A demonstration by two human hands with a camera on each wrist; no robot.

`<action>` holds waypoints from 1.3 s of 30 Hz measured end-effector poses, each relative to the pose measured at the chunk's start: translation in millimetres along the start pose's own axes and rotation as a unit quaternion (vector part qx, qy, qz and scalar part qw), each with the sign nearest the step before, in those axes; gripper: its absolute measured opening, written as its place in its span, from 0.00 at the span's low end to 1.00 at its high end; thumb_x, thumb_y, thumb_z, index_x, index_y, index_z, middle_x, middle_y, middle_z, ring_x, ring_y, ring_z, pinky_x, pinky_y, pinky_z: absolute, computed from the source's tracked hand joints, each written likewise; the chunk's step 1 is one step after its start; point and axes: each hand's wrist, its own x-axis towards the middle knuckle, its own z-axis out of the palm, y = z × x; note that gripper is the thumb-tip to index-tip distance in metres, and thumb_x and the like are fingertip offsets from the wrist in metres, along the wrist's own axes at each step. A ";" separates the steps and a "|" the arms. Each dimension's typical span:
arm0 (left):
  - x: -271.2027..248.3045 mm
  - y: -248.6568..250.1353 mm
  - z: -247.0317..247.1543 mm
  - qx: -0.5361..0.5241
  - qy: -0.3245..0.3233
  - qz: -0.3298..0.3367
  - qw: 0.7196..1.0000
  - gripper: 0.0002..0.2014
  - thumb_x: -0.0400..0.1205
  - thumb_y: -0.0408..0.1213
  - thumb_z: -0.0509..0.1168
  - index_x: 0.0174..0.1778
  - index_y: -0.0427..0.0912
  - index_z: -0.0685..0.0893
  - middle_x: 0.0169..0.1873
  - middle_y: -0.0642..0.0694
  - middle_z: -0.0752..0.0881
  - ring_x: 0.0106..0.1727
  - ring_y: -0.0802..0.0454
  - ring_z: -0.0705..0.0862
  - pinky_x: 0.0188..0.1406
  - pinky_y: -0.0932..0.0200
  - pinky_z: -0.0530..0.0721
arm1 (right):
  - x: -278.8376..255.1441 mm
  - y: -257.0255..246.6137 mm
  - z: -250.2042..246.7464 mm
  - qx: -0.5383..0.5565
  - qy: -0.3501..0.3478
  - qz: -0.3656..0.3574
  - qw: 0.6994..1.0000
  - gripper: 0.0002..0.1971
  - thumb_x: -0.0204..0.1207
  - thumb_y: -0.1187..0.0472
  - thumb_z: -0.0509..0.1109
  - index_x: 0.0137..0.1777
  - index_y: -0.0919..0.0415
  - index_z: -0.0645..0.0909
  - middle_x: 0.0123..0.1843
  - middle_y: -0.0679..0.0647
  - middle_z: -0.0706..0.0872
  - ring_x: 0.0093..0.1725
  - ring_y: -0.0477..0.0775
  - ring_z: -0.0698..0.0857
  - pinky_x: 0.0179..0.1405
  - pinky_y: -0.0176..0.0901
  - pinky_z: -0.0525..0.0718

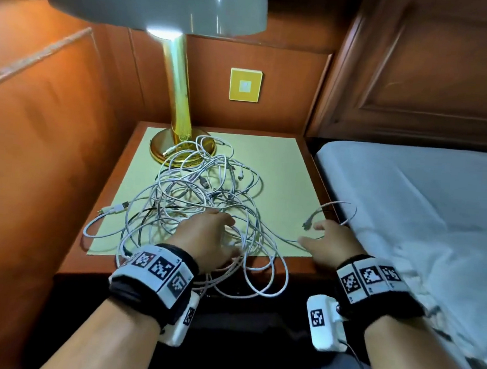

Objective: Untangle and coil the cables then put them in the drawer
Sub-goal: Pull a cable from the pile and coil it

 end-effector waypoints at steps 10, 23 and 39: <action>7.0 11.0 3.4 0.027 0.130 0.007 0.991 0.20 0.80 0.54 0.72 0.67 0.54 0.84 0.63 0.52 0.83 0.68 0.43 0.76 0.67 0.47 0.75 | 7.3 -10.7 11.4 -0.035 -0.013 -0.077 0.996 0.19 0.73 0.54 0.78 0.64 0.50 0.84 0.63 0.48 0.86 0.61 0.50 0.86 0.63 0.43 0.82; 14.7 35.9 13.1 -0.048 0.065 0.102 0.991 0.22 0.78 0.50 0.75 0.69 0.53 0.83 0.60 0.54 0.83 0.56 0.53 0.82 0.61 0.55 0.81 | 7.9 -6.3 -2.7 0.234 0.164 -0.129 0.950 0.11 0.88 0.51 0.58 0.51 0.57 0.74 0.35 0.48 0.85 0.29 0.41 0.82 0.33 0.41 0.77; 19.6 7.8 14.6 0.182 -0.019 0.031 0.983 0.21 0.76 0.33 0.60 0.64 0.54 0.79 0.79 0.55 0.69 0.88 0.51 0.50 0.87 0.40 0.39 | 8.6 20.5 -42.9 0.588 0.360 0.003 0.724 0.08 0.89 0.58 0.56 0.51 0.61 0.70 0.39 0.53 0.82 0.24 0.48 0.87 0.33 0.49 0.89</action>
